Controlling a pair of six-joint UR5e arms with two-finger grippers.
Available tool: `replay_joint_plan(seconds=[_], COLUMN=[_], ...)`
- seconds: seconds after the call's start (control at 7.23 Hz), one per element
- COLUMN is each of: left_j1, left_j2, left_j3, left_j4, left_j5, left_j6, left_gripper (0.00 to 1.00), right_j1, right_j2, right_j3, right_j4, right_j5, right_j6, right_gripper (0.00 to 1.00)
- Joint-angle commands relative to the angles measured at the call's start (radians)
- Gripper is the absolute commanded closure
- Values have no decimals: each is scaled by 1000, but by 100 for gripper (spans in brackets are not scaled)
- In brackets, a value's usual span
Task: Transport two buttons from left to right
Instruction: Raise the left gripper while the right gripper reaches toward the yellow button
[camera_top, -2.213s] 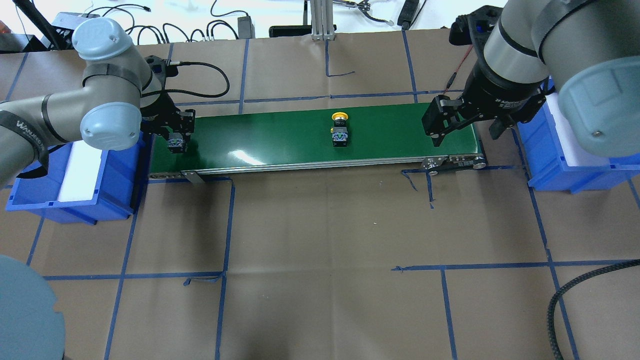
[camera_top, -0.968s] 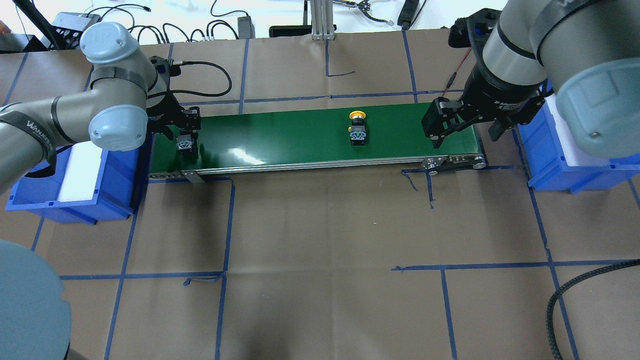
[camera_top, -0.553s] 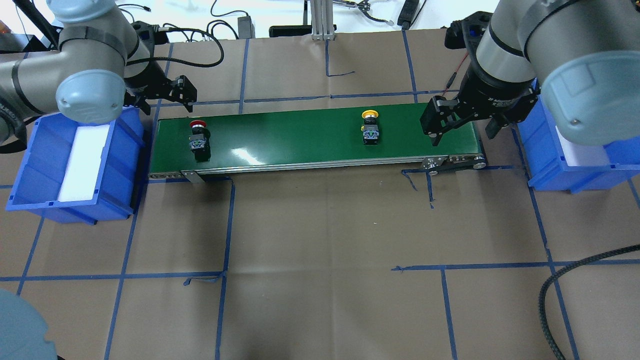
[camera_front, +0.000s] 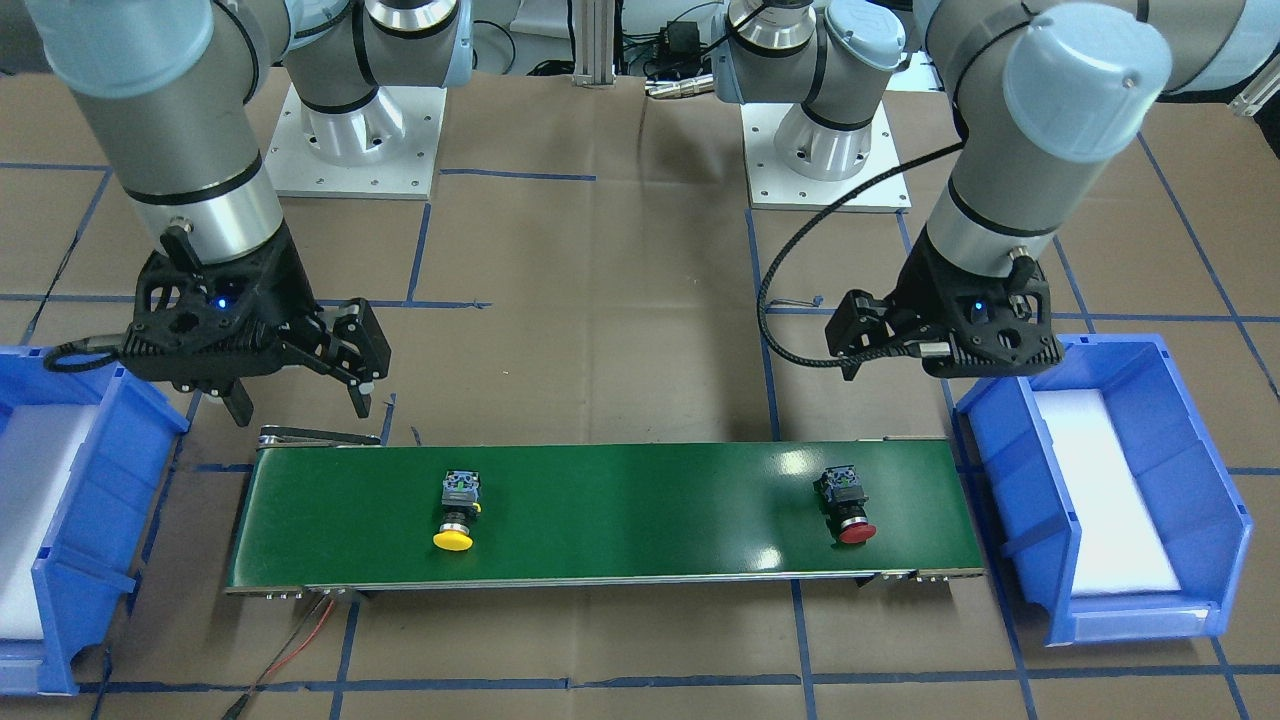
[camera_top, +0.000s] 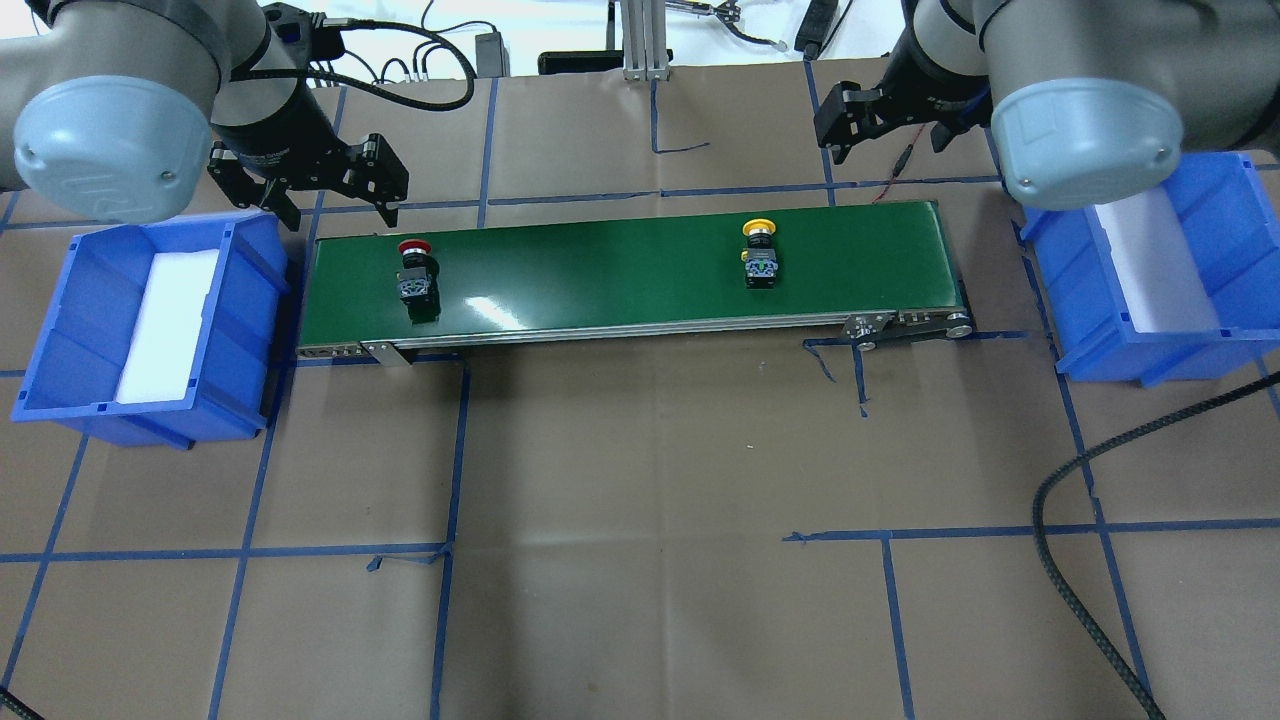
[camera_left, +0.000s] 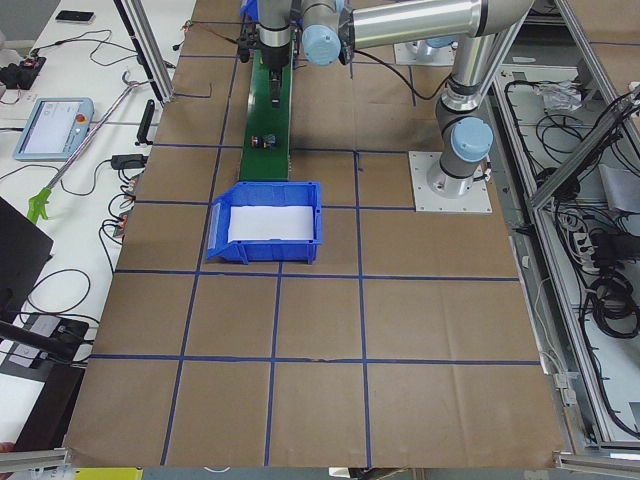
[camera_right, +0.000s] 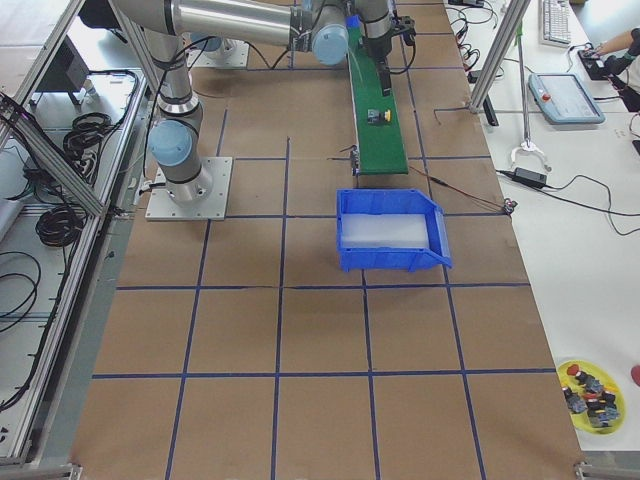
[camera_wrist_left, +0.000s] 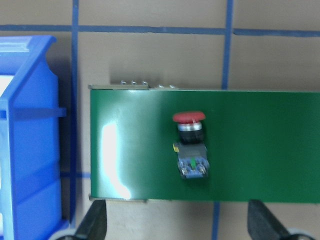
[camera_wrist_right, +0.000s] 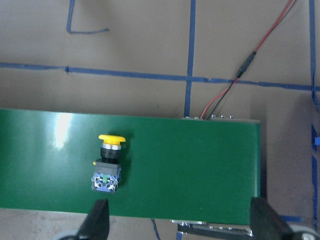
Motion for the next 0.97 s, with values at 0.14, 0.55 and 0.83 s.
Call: replay_joint_plan(seconds=[0.14, 0.55, 0.83], left_j1=[-14, -8, -8], left_j2=[115, 112, 117], left_j3=[-31, -28, -31], left_j4=[-86, -92, -90], left_j5=[-5, -5, -5], left_j6=[55, 81, 80], left_gripper=[0, 0, 0], right_j1=[1, 6, 9], right_j2=[102, 176, 222], right_j3=[31, 45, 45], right_j4=[-99, -98, -99], right_j5=[85, 70, 30], right_j6=[48, 48, 49], right_gripper=[0, 0, 0])
